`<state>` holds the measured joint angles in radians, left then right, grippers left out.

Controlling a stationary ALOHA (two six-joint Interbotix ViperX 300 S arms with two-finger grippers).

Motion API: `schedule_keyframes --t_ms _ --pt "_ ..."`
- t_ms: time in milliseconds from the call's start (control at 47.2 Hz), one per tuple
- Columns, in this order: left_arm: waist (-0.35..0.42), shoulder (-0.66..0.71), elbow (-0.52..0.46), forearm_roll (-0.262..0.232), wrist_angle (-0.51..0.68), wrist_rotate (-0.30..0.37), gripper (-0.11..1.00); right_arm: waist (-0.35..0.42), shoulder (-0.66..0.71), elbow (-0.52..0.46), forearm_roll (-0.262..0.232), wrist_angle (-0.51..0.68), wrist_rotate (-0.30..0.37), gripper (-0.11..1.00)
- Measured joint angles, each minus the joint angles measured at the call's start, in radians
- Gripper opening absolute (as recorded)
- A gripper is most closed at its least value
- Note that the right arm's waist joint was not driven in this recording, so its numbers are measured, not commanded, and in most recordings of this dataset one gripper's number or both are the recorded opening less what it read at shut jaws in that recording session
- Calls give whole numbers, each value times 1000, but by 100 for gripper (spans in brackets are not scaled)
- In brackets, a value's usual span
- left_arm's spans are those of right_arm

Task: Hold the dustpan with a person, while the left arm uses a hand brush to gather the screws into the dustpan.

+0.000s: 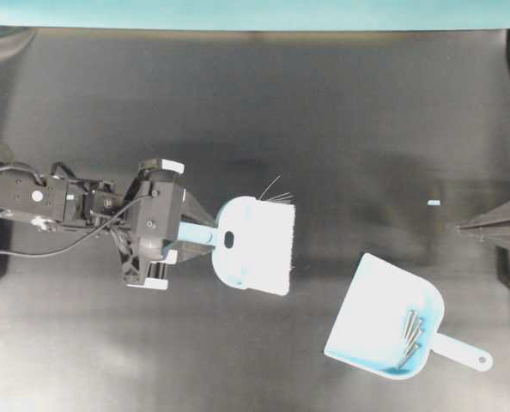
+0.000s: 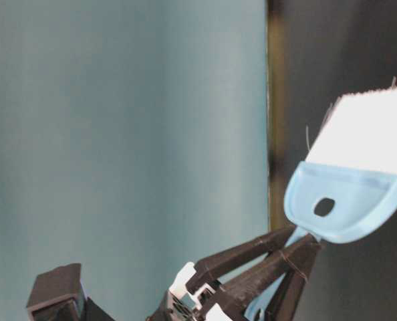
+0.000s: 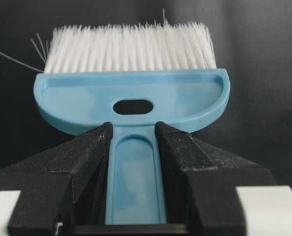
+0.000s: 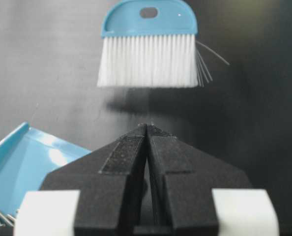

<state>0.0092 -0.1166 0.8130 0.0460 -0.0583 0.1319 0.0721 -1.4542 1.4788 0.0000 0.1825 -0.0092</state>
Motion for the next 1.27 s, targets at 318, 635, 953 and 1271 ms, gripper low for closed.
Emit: schedule_keyframes --t_ms 318,635,953,1271 --pt "3 8 14 0 -6 -3 31 0 0 0 0 2 0 0" --pt "6 23 14 0 -8 -3 31 0 0 0 0 0 0 0" --pt "6 25 18 0 -21 -3 66 0 0 0 0 0 0 0" --pt "5 25 32 0 -41 -3 68 0 0 0 0 2 0 0"
